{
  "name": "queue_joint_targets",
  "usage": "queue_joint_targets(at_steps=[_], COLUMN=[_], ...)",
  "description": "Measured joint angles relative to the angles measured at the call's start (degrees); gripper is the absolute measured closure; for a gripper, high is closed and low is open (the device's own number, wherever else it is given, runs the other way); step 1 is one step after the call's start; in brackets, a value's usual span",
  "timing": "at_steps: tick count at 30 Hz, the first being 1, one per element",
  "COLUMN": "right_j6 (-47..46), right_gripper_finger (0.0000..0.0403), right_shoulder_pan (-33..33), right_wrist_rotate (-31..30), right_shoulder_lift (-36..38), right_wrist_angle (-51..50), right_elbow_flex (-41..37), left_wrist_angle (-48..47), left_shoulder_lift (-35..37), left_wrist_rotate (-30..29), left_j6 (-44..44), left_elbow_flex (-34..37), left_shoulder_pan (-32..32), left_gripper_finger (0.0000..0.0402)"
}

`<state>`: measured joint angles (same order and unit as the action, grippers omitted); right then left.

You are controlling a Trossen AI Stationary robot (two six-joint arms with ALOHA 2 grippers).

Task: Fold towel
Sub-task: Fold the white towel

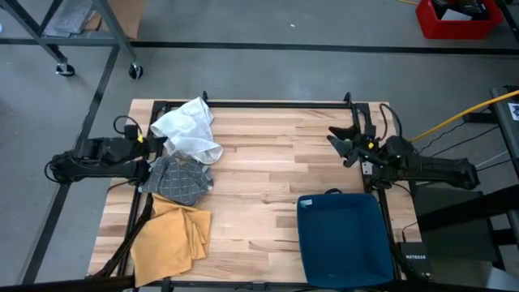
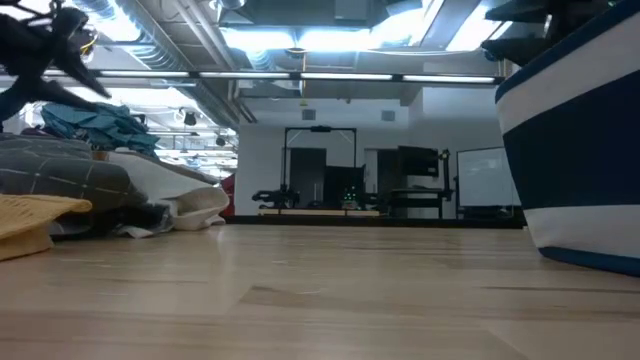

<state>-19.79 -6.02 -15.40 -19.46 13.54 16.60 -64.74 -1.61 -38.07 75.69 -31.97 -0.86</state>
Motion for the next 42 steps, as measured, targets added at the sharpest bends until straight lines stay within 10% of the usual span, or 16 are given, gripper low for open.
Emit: queue_joint_targets(at_steps=[20, 42], right_j6=[14.24, 17.25], right_gripper_finger=[0.0173, 0.0173], right_shoulder_pan=[0.0, 0.0], right_wrist_rotate=[3.45, 3.48], right_shoulder_lift=[-40.37, -47.87], right_wrist_angle=[-0.11, -0.46], right_elbow_flex=[22.56, 31.45], left_wrist_angle=[1.31, 5.54], left_shoulder_lift=[-4.75, -30.98], left_wrist_rotate=[-0.27, -0.73], left_j6=[3.02, 3.66], left_elbow_flex=[3.82, 3.85], left_shoulder_pan=[0.0, -0.28], left_gripper_finger=[0.0288, 0.0288])
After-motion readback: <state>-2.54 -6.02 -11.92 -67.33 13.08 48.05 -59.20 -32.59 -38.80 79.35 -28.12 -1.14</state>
